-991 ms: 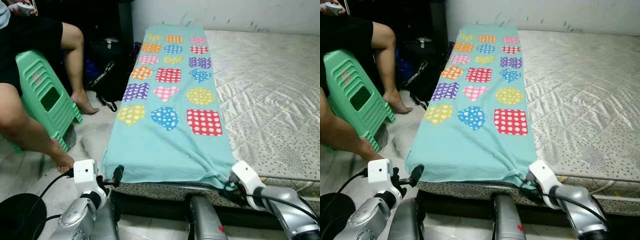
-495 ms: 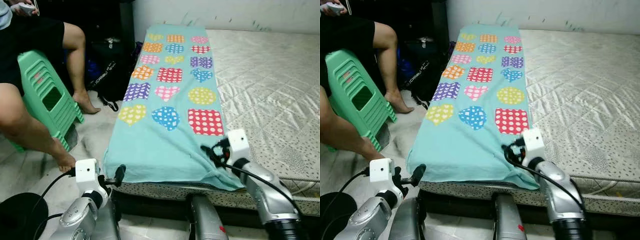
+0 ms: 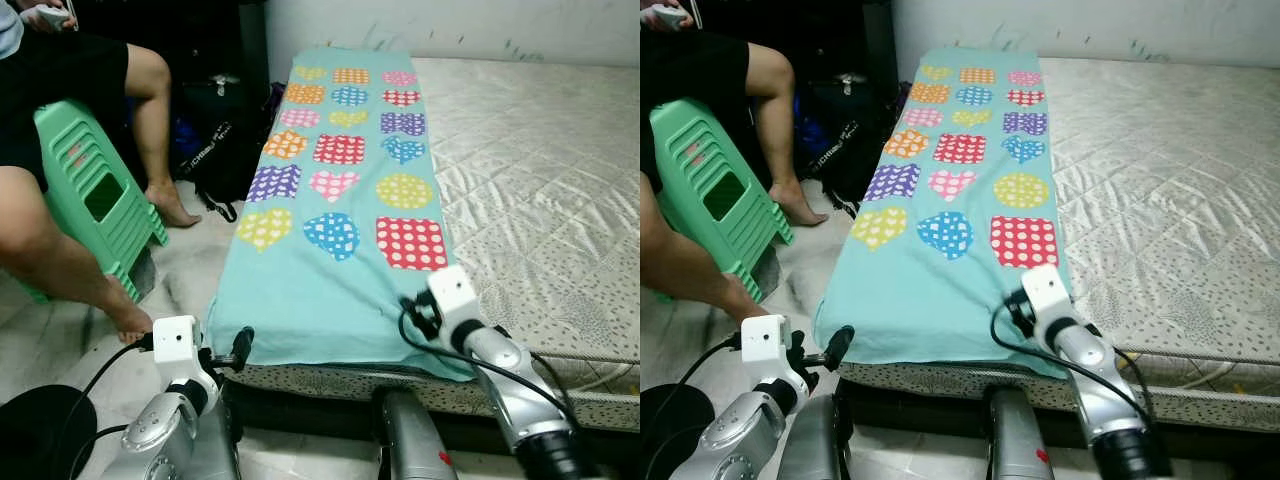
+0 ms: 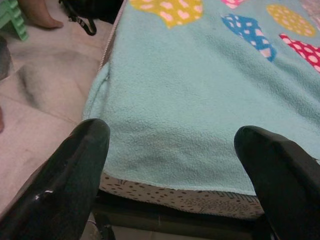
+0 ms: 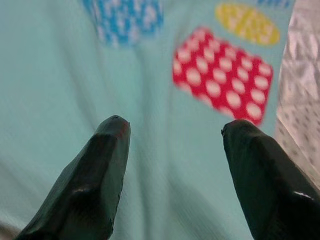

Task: Clean up the room

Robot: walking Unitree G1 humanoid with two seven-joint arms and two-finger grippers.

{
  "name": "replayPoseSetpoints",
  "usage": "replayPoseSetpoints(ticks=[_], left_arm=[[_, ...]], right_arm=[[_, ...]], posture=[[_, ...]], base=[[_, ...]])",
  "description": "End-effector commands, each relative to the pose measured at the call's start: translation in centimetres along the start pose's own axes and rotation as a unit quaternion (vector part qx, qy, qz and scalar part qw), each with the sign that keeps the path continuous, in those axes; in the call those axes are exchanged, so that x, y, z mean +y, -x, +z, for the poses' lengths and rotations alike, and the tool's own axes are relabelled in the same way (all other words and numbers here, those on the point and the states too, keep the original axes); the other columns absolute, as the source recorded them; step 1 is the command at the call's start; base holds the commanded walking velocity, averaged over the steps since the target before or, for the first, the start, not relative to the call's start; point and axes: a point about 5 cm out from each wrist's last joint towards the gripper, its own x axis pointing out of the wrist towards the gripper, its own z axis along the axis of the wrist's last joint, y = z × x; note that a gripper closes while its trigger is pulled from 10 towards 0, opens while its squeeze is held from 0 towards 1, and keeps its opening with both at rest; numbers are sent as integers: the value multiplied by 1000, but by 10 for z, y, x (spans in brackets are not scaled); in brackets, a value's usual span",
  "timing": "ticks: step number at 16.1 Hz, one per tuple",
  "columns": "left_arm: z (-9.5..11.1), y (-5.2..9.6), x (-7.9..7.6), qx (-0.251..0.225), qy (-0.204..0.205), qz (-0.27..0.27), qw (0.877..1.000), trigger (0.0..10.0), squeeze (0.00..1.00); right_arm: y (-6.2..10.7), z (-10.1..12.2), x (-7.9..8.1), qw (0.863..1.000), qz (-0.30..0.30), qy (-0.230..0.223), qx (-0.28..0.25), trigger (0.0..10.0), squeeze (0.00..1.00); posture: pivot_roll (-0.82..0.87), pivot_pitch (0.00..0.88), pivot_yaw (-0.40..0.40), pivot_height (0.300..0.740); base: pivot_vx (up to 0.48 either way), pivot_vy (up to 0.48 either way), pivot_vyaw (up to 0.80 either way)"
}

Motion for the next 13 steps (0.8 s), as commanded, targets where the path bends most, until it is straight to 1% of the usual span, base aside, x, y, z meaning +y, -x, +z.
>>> replayPoseSetpoints(ticks=[1, 4, 6, 9, 10, 11, 13], left_arm=[[4, 0, -1, -9, -6, -3, 1000, 10000, 0], [5, 0, -1, -11, -7, -5, 1000, 10000, 0], [5, 0, 0, -11, -7, -3, 1000, 10000, 0], [5, 1, 1, -11, -8, -1, 1000, 10000, 0], [5, 1, 1, -11, -8, -1, 1000, 10000, 0], [5, 1, 1, -11, -8, -1, 1000, 10000, 0], [6, 0, 1, -12, -9, -2, 1000, 10000, 0]], right_arm=[[-3, -2, -1, 1000, 1, 23, 12, 10000, 0], [-8, -3, -7, 998, -3, 65, 11, 10000, 0], [-6, -7, -13, 997, -2, 70, 11, 10000, 0], [6, -20, -26, 996, 26, 90, 16, 10000, 0], [7, -22, -28, 995, 28, 94, 16, 10000, 0], [9, -25, -34, 993, 30, 111, 17, 10000, 0], [11, -27, -35, 992, 44, 118, 17, 10000, 0]], posture=[[-64, 0, -3, 526], [-64, 3, -2, 526], [-63, 3, -2, 526], [-63, 5, -5, 526], [-63, 5, -5, 526], [-68, 7, -3, 526], [-68, 7, -2, 526]], base=[[0, 0, 0], [0, 0, 0], [0, 0, 0], [0, 0, 0], [0, 0, 0], [0, 0, 0], [0, 0, 0]])
